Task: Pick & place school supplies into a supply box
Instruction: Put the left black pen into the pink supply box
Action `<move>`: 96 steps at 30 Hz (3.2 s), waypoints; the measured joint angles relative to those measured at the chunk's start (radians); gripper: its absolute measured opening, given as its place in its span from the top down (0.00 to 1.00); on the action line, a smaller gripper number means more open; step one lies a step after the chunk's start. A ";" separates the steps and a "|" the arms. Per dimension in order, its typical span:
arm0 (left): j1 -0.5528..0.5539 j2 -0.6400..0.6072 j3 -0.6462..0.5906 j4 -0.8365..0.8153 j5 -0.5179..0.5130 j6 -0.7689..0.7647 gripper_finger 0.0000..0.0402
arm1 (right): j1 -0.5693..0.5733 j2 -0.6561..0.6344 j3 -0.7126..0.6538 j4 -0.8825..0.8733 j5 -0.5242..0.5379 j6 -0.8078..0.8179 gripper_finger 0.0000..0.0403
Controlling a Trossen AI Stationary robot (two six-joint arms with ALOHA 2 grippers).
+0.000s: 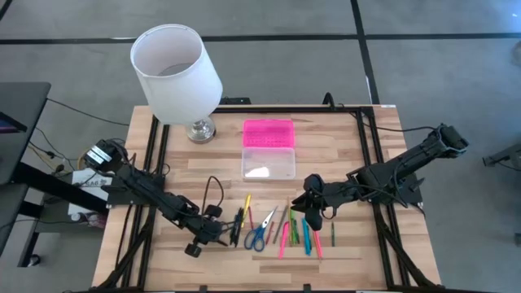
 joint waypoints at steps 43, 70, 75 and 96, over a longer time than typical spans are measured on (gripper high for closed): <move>0.000 -0.119 0.050 -0.499 -0.111 -0.163 0.88 | -0.001 0.000 0.000 -0.022 0.027 -0.029 0.77; 0.041 -0.119 0.149 -0.497 -0.156 -0.256 0.97 | -0.001 0.000 0.000 -0.022 0.027 -0.055 0.77; 0.111 -0.120 0.229 -0.524 -0.217 -0.240 0.97 | 0.000 0.000 0.000 -0.022 0.027 -0.056 0.77; 0.639 -0.120 0.405 -0.121 -0.273 0.255 0.97 | -0.002 0.000 0.000 -0.022 0.026 -0.084 0.77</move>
